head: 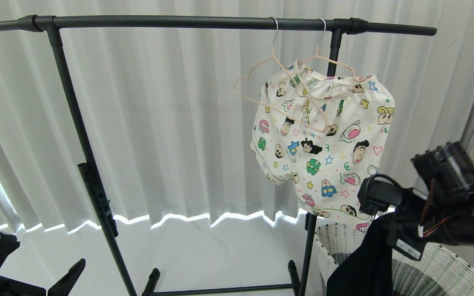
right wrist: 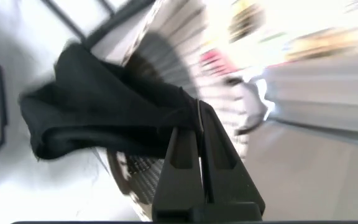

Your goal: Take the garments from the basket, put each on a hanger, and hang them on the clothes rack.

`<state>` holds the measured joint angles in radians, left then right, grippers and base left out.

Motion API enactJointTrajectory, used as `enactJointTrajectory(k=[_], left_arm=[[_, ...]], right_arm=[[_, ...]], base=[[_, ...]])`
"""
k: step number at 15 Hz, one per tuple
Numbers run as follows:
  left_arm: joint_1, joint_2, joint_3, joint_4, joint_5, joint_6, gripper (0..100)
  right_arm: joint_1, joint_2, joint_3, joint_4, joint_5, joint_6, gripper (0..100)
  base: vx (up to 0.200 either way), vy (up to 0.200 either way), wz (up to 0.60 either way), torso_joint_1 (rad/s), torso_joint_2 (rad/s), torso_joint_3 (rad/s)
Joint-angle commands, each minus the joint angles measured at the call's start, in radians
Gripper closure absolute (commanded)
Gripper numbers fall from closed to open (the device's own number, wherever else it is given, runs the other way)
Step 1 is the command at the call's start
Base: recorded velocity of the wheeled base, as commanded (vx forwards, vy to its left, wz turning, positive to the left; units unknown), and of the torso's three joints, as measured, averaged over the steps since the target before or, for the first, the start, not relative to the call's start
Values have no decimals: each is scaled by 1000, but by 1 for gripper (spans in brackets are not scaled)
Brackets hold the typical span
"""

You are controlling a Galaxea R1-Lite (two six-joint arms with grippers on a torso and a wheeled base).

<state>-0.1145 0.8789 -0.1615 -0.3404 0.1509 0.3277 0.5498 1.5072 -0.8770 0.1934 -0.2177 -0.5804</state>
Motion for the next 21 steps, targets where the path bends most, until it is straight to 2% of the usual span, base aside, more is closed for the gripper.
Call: enactJointTrajectory(k=[1,4,8,9,12,14,16,17,19,21], left_arm=[[-1,-3,-1,0,-39,-9,0],[-1,2,-1,0,-151,-25,0],[-1,5,-4,0,-180,-24,0],[-1,6,-4,0,-183,-22,0],[-44,61,-47,0,-189,-25,0],[-148,94,-110,0,-234,-55,0],[-306,153,-205,0,-292,-202,0],[-398,206,-250,0,-292,-260,0],[-493,291,-319,0,-292,-292,0],[-591,379,-355,0,-301,-297,0]], right_arm=[[64,-117,-203,153,-5,27,100],[84,-119,-264,210,-8,27,100],[90,-117,-281,207,-6,30,100],[90,-116,-281,205,-3,44,100],[90,-105,-281,201,12,177,100],[104,-91,-287,199,64,209,100],[119,-65,-310,199,113,215,100],[137,-51,-321,199,155,238,100],[168,-12,-335,175,225,267,100],[196,41,-335,80,238,271,100]], base=[[-200,0,0,7,2,2],[-200,0,0,1,2,1],[-200,0,0,2,2,5],[-200,0,0,-2,12,2],[-67,0,0,1,1,-1],[0,0,0,0,0,0],[0,0,0,0,0,0],[0,0,0,0,0,0],[0,0,0,0,0,0],[0,0,0,0,0,0]])
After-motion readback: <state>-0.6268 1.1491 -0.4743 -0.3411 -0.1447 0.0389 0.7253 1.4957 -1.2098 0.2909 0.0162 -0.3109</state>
